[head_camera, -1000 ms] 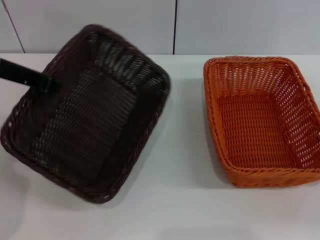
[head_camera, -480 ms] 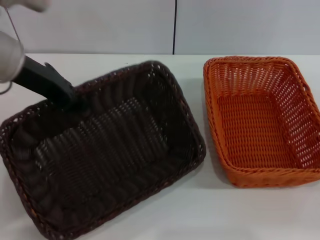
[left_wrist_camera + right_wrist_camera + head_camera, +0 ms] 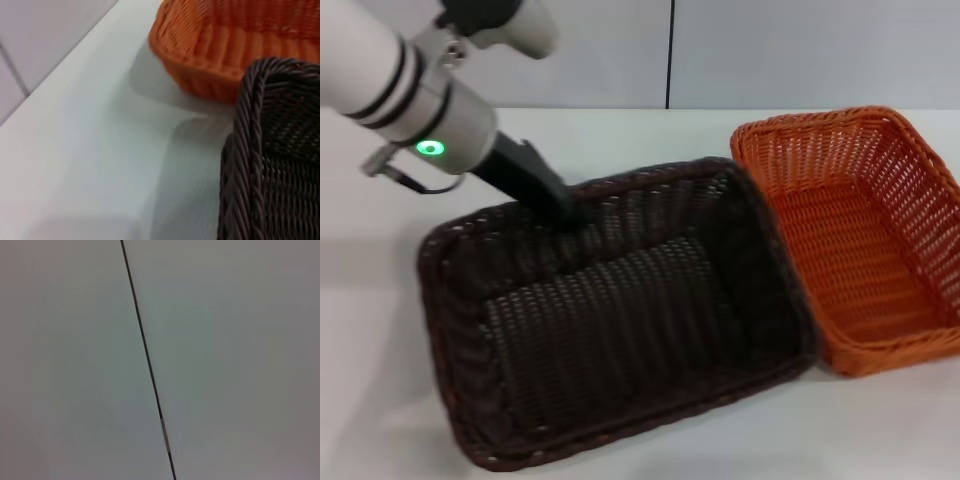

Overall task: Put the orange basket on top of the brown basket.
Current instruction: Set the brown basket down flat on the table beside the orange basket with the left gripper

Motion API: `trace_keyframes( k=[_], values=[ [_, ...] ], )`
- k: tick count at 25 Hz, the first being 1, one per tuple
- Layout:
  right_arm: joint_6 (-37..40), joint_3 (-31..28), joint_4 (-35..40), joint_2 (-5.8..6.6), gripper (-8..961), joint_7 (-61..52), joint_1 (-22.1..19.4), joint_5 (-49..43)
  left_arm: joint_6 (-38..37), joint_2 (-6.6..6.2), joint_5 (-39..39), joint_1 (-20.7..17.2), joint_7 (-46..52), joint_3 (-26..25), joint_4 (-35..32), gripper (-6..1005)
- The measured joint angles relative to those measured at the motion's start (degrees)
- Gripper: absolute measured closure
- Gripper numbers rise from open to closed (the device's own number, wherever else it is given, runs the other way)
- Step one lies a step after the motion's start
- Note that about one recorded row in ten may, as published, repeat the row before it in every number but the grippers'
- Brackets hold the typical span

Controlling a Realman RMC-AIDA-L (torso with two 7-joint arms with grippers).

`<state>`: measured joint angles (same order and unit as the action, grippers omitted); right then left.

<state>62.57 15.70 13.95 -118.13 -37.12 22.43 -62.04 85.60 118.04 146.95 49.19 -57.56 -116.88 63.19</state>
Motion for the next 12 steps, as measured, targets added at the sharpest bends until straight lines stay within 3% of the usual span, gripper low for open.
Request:
trace_keyframes(
  k=[6,11,12],
  values=[
    [0.0,-1.4,-0.3,-0.13,442,0.0,-0.6,0.0,-0.6,-0.08,-1.0,3.5,0.5,1.9,-6.3,773],
    [0.0,-2.2,-0.5,-0.17,444,0.3,-0.9,0.0,-0.6,-0.08,-1.0,3.5,0.5,1.9,-6.3,761],
    [0.0,-2.2,-0.5,-0.17,445,0.3,-0.9,0.0,-0.1,-0.08,-0.7,3.8,4.0,2.9,-5.6,759]
  ],
)
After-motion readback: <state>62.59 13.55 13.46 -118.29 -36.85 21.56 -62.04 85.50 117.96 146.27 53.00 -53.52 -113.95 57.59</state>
